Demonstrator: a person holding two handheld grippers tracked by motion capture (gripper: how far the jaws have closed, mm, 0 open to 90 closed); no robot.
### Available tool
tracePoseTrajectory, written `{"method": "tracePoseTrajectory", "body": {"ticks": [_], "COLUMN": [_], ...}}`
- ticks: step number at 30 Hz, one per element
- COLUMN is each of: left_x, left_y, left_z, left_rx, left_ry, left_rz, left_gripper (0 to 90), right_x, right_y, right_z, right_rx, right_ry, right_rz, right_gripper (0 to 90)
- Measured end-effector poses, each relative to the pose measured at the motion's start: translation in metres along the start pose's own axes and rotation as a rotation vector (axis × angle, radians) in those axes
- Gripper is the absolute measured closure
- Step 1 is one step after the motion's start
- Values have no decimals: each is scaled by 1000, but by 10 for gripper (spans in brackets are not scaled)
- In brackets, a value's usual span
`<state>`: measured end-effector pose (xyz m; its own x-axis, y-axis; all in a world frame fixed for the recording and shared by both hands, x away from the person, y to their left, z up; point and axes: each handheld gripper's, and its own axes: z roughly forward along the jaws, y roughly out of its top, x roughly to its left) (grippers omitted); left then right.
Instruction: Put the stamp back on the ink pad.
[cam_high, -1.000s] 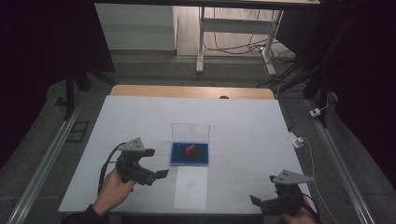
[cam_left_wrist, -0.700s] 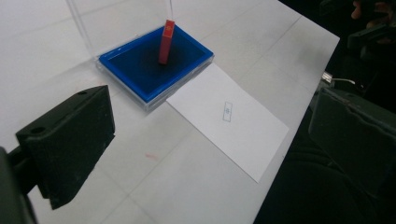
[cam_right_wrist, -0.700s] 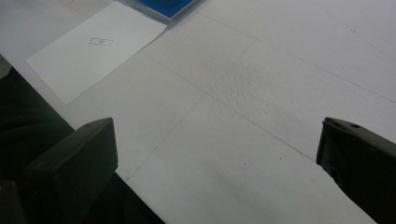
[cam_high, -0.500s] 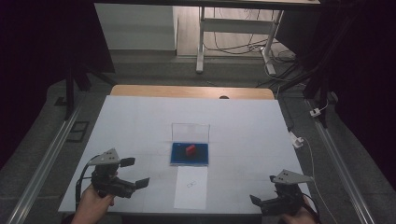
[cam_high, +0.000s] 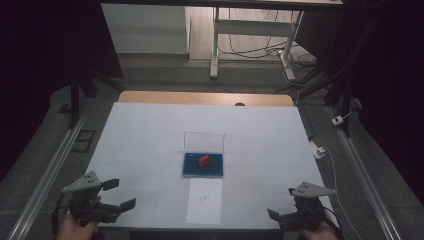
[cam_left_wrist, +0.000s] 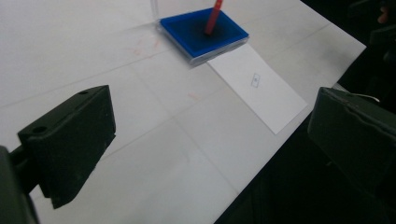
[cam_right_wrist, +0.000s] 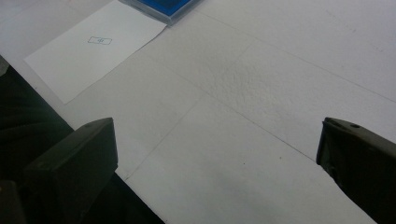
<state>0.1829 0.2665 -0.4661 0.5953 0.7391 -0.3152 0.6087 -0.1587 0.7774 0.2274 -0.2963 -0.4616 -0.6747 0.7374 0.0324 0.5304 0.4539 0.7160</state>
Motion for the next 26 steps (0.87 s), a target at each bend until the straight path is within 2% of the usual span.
{"method": "tracePoseTrajectory", "body": {"ticks": [5, 9, 12, 18, 26], "left_x": [3, 1, -2, -8, -9], "left_y": [-8, -12, -14, -17, -18], "left_z": [-7, -5, -3, -2, -1], "left_rx": [8, 44, 83, 130, 155], "left_ry": [33, 60, 100, 150, 166], "left_rz": [-11, 1, 19, 34, 33], "left_gripper": [18, 17, 13, 10, 10], "right_x": [0, 0, 0, 0, 0], "right_y": [0, 0, 0, 0, 0], "right_z": [0, 0, 0, 0, 0], "right_rx": [0, 1, -3, 0, 3], "right_ry": [-2, -2, -2, -5, -9], "right_rz": [1, 2, 4, 4, 4], "right_gripper": [0, 0, 0, 0, 0]}}
